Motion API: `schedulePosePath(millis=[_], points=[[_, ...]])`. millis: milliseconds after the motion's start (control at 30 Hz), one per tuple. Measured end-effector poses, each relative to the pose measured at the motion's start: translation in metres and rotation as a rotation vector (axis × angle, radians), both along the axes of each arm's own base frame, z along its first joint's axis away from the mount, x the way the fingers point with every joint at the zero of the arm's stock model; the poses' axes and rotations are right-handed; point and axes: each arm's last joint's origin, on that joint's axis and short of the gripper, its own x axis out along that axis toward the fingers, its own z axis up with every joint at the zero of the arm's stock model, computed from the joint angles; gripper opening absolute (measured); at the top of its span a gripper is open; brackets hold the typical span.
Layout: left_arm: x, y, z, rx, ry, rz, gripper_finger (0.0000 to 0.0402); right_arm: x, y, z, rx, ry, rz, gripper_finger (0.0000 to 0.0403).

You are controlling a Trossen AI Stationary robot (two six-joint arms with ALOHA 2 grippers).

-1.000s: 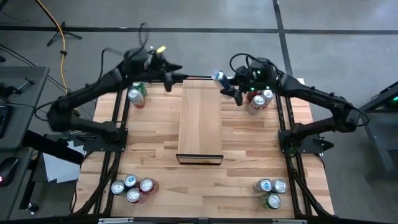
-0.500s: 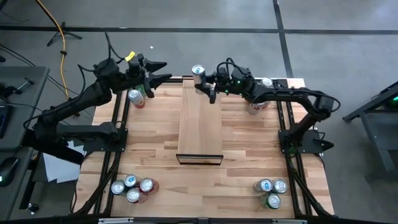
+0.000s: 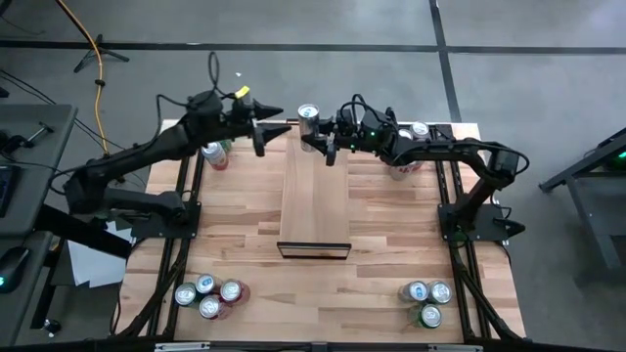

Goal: Place canned beverage on shelf
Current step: Put the top blue soda can on the shelf

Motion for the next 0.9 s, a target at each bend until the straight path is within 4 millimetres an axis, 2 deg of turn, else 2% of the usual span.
schedulePosePath(millis=[300, 633, 767, 900], points=[[0.036, 0.014, -0.015, 0.020, -0.087, -0.108, 0.0230, 0.003, 0.009, 0.000, -0.054, 0.004, 0.024, 0.0212], [0.046, 0.019, -0.022, 0.027, -0.109, -0.129, 0.0225, 0.004, 0.011, 0.000, -0.068, 0.006, 0.032, 0.0217], [0.047, 0.019, -0.023, 0.027, -0.108, -0.132, 0.0199, 0.004, 0.011, 0.000, -0.069, 0.006, 0.039, 0.0223], [0.047, 0.018, -0.022, 0.030, -0.113, -0.137, 0.0150, 0.004, 0.011, 0.001, -0.070, 0.003, 0.050, 0.0229]])
